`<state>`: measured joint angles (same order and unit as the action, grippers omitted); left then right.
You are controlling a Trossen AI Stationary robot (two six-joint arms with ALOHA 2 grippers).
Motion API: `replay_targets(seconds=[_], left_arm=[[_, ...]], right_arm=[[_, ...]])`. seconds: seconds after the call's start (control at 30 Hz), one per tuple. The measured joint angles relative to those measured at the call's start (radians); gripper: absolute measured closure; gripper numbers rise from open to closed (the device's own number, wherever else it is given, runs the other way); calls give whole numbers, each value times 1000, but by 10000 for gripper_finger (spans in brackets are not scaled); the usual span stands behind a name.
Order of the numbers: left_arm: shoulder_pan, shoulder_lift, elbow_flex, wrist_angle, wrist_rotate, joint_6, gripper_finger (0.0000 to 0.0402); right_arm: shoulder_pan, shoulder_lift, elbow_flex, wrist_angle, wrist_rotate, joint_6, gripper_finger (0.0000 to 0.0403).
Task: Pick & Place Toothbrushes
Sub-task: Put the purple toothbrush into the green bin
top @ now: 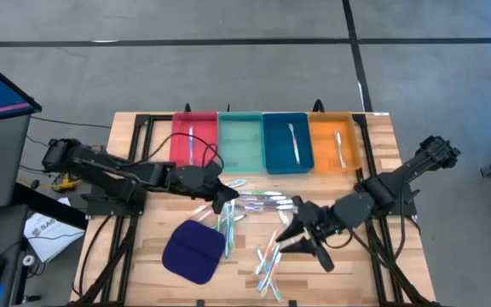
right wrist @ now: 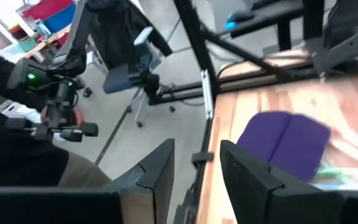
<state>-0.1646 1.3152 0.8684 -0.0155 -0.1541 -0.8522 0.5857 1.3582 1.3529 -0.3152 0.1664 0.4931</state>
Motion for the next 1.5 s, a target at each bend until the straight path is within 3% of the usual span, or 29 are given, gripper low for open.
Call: replay_targets(seconds=[0.13, 0.3, 0.4, 0.53, 0.7, 0.87, 1.17, 1.33, 1.5], left_arm=[[10, 66, 0, 46, 93, -27, 334], [10, 119, 9, 133, 110, -28, 334], [10, 139, 54, 141, 110, -14, 334], [10, 155, 110, 144, 110, 36, 334], [34, 180, 174, -5, 177, 106, 334], [68, 247, 269, -193, 276, 188, 334], [73, 363, 422, -313, 285, 369, 334], [83, 383, 424, -411, 252, 257, 334], [65, 380, 426, -501, 218, 517, 334]], right_arm=[[4, 0, 0, -25, 0, 28, 278], [44, -35, -24, -26, 56, 28, 278], [90, -88, -144, 134, 148, 29, 278], [127, -142, -341, 471, 253, 32, 278], [129, -153, -484, 784, 266, 32, 278], [127, -149, -507, 880, 273, 31, 278], [108, -158, -506, 1086, 283, -91, 278], [77, -157, -506, 1188, 284, -108, 278], [47, -157, -506, 1194, 284, -109, 278]])
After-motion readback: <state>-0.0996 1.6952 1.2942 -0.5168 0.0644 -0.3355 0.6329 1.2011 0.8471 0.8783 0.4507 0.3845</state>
